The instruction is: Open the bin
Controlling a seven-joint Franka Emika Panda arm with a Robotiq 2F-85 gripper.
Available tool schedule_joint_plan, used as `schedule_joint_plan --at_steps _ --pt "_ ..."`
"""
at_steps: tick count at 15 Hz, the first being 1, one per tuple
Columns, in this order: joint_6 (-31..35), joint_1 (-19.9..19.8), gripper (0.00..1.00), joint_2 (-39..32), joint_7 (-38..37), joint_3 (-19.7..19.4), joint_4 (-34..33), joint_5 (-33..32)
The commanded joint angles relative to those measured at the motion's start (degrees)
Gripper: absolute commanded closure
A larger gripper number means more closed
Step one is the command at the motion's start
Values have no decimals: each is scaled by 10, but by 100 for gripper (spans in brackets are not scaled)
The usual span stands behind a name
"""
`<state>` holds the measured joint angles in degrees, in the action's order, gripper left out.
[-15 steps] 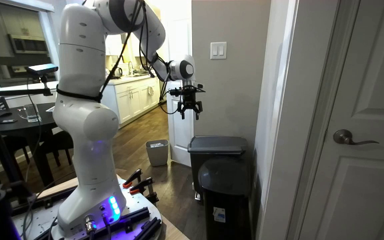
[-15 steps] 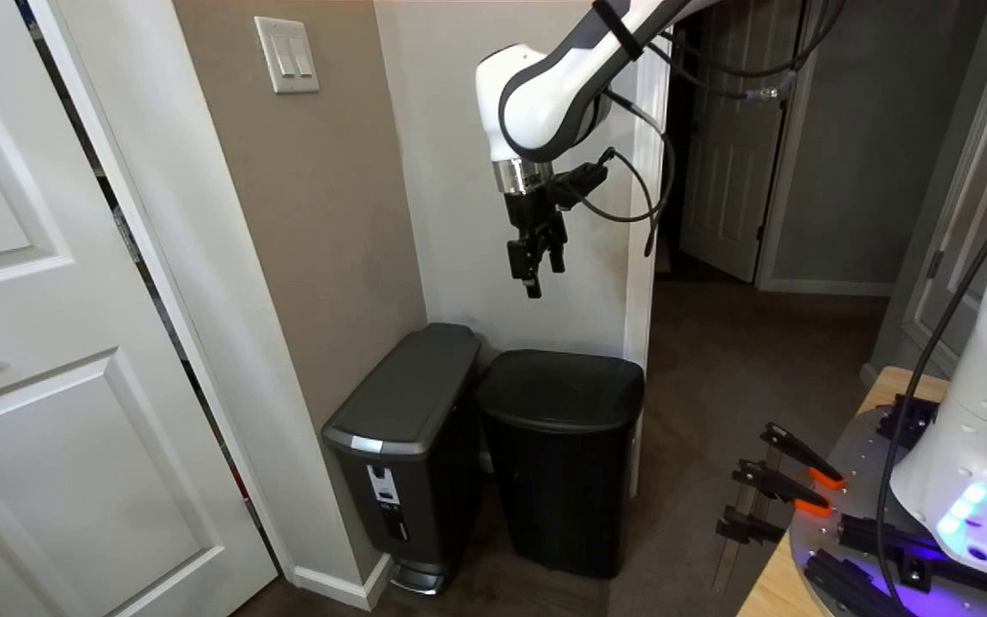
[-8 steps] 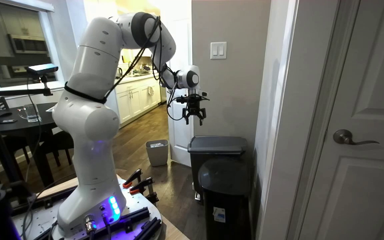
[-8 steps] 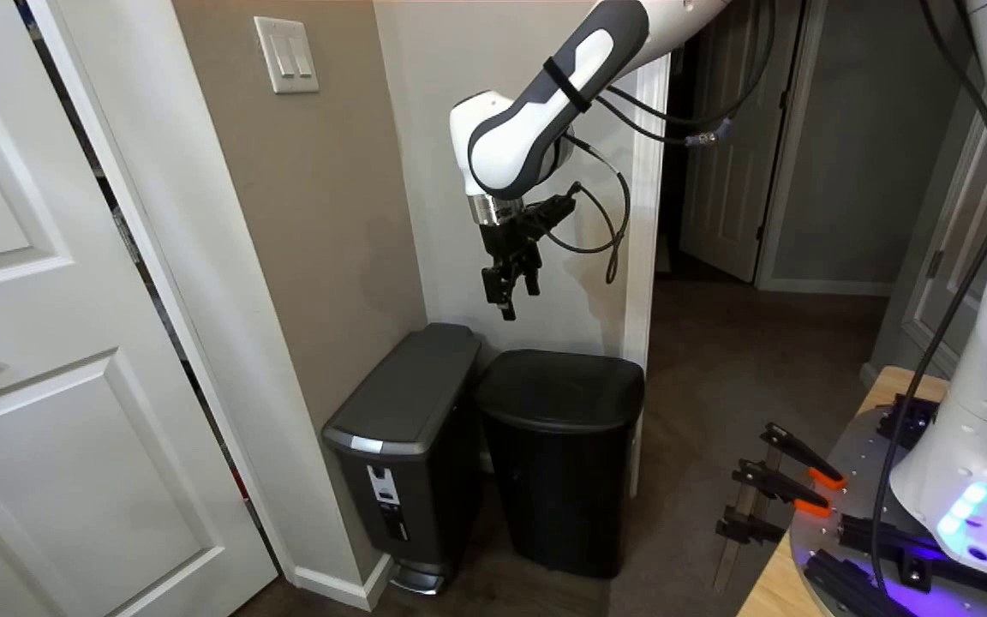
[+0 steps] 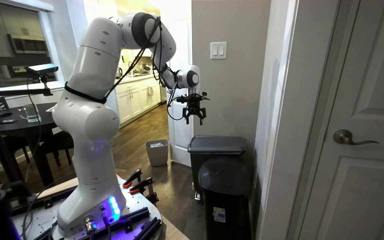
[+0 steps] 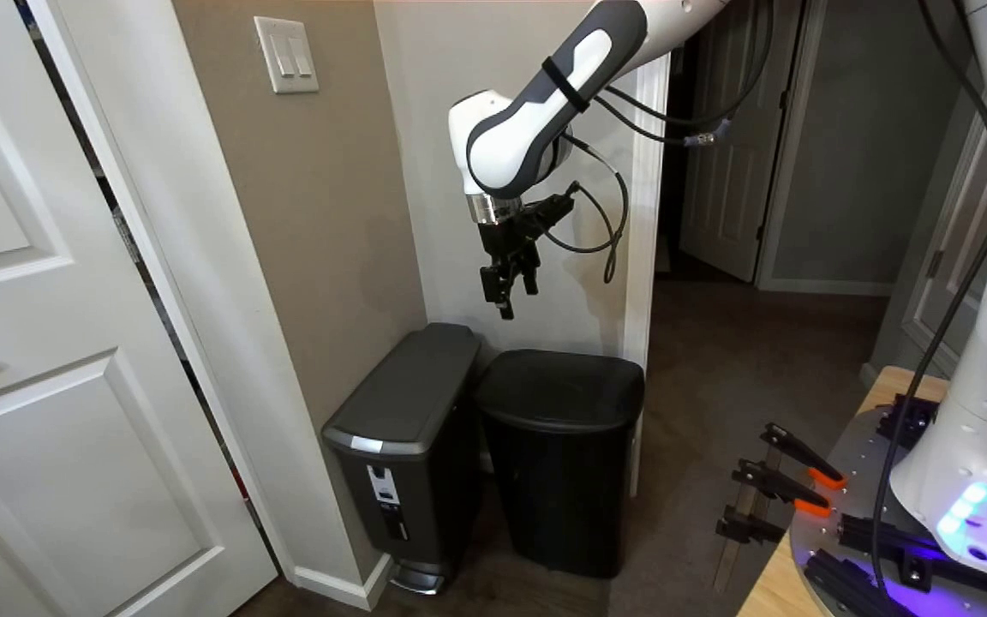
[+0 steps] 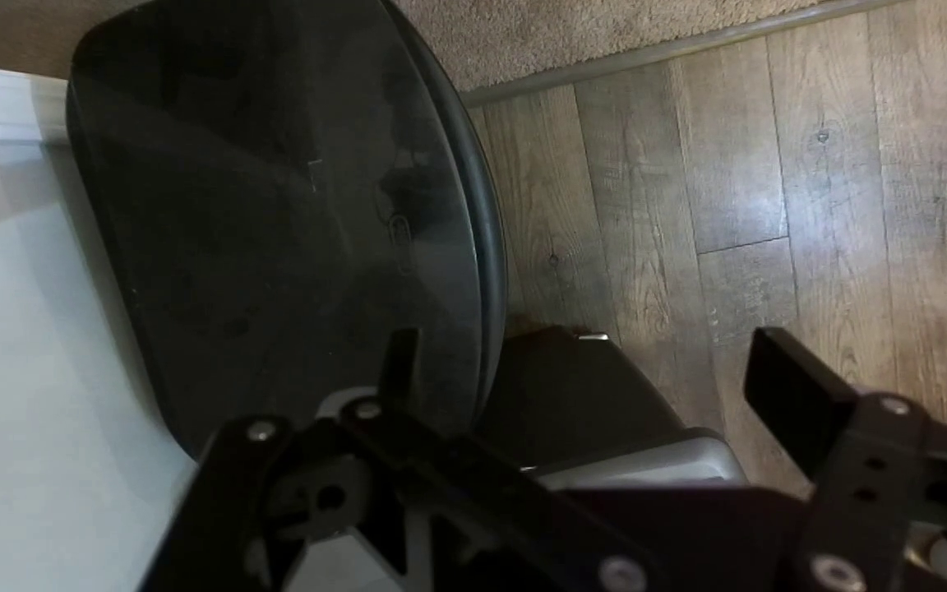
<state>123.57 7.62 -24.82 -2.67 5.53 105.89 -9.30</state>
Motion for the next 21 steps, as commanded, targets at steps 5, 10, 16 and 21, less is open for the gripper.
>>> schedule_joint_plan --at_steps 5,10,16,21 --pt "-14 21 0 -56 -2 -11 -55 -24" --pt "-7 60 0 -170 -6 -28 -149 -68" --pt "-21 116 0 -305 -17 -86 -293 -151" --pt "-42 109 0 -376 19 -84 -392 -137"
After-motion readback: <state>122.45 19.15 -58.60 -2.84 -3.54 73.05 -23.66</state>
